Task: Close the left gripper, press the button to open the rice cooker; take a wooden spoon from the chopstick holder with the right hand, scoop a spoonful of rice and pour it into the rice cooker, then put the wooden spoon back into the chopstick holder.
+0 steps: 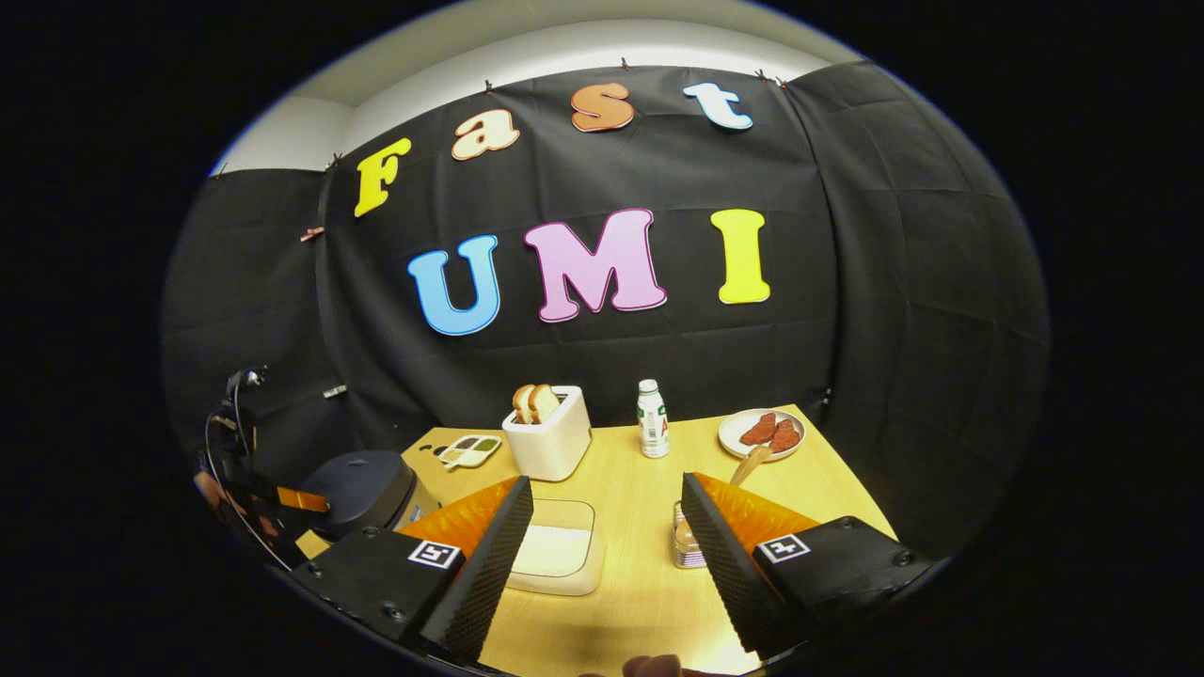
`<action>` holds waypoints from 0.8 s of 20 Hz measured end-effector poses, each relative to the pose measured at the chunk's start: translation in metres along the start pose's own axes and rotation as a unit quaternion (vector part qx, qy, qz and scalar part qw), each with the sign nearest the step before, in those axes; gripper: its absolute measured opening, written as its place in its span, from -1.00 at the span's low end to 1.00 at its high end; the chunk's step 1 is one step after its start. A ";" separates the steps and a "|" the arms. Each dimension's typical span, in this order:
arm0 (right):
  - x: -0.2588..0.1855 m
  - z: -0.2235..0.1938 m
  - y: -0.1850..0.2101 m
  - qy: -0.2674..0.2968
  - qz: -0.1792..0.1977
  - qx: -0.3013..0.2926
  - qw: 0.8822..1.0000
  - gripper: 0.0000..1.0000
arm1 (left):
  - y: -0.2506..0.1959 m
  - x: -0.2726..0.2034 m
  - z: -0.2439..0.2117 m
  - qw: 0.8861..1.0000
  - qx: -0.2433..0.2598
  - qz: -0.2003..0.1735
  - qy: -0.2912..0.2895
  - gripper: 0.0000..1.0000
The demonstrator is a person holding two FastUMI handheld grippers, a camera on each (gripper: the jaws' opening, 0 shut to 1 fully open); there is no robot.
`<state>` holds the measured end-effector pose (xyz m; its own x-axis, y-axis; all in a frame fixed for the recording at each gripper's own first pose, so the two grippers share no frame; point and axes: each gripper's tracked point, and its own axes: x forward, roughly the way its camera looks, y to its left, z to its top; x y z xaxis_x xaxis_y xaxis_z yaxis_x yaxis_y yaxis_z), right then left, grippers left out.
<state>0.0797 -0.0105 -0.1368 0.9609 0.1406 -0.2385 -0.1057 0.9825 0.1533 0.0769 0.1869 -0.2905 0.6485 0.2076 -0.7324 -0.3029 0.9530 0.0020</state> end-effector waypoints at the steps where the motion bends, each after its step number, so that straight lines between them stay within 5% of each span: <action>1: 0.000 0.001 0.002 -0.001 0.002 0.000 1.000 0.97 | 0.000 0.002 -0.003 1.000 -0.004 0.001 0.001 0.94; 16: -0.002 0.005 -0.018 -0.006 0.012 -0.012 1.000 0.97 | -0.002 0.001 0.005 0.998 -0.039 0.009 -0.043 0.92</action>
<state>0.0809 -0.0286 -0.1346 0.9611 0.1624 -0.2233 -0.1345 0.9816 0.1353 0.0812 0.1858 -0.2880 0.6998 0.2452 -0.6709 -0.3659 0.9297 -0.0419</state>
